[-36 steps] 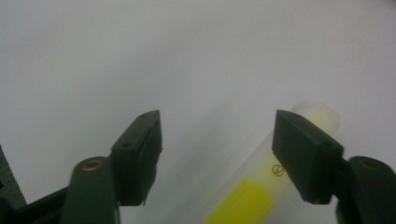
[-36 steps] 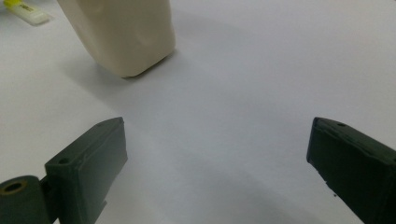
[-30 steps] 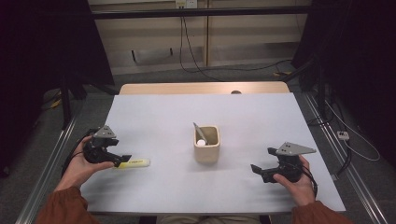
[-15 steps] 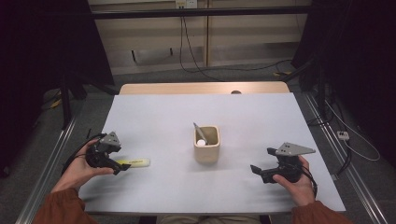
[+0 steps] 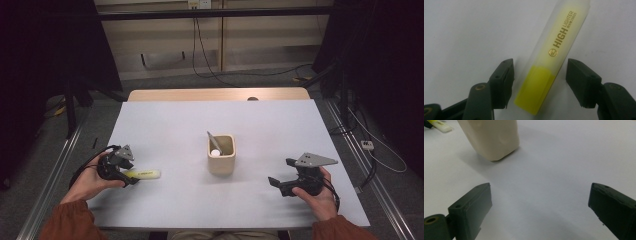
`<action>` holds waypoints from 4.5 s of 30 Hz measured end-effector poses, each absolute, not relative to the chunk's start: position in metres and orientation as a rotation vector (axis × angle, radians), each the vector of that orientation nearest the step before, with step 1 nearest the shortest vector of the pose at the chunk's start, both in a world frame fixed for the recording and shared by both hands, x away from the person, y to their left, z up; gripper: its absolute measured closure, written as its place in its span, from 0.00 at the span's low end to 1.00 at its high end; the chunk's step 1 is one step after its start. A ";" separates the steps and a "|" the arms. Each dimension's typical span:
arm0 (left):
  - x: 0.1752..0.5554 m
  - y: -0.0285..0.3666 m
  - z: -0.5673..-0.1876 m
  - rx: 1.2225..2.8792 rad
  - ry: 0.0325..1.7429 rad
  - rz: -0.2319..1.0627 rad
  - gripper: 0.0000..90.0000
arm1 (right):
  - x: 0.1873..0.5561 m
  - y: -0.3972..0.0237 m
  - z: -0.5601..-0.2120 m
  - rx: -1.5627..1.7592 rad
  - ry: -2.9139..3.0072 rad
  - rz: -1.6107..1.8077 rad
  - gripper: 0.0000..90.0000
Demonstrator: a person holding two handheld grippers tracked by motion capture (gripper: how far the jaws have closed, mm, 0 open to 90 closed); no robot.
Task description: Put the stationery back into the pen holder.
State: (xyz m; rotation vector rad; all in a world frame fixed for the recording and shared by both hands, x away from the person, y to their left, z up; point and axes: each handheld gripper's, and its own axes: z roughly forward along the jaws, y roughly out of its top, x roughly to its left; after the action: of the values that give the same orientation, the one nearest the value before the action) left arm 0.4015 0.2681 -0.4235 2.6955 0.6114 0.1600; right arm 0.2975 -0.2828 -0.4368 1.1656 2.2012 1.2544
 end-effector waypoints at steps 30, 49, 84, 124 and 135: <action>0.403 0.263 -0.422 2.692 0.643 0.047 0.75 | 0.297 -0.283 -0.437 1.165 2.203 1.252 0.06; 0.393 0.264 -0.399 2.490 0.671 0.061 0.75 | 0.298 -0.282 -0.437 1.171 2.200 1.261 0.06; 0.334 0.223 -0.386 2.343 0.638 -0.004 0.75 | 0.298 -0.272 -0.437 1.149 2.218 1.257 0.06; 0.334 0.106 -0.404 2.508 0.398 -0.125 0.75 | 0.279 -0.236 -0.434 0.982 2.243 1.211 0.06; 0.338 0.088 -0.403 2.529 0.374 -0.159 0.75 | 0.271 -0.215 -0.433 0.852 2.286 1.109 0.09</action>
State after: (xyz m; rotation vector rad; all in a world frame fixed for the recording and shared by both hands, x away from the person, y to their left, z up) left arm 0.3381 0.0881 -0.4030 2.5294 0.3742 -0.1594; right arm 0.2707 -0.2147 -0.4326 0.8519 2.2862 1.1085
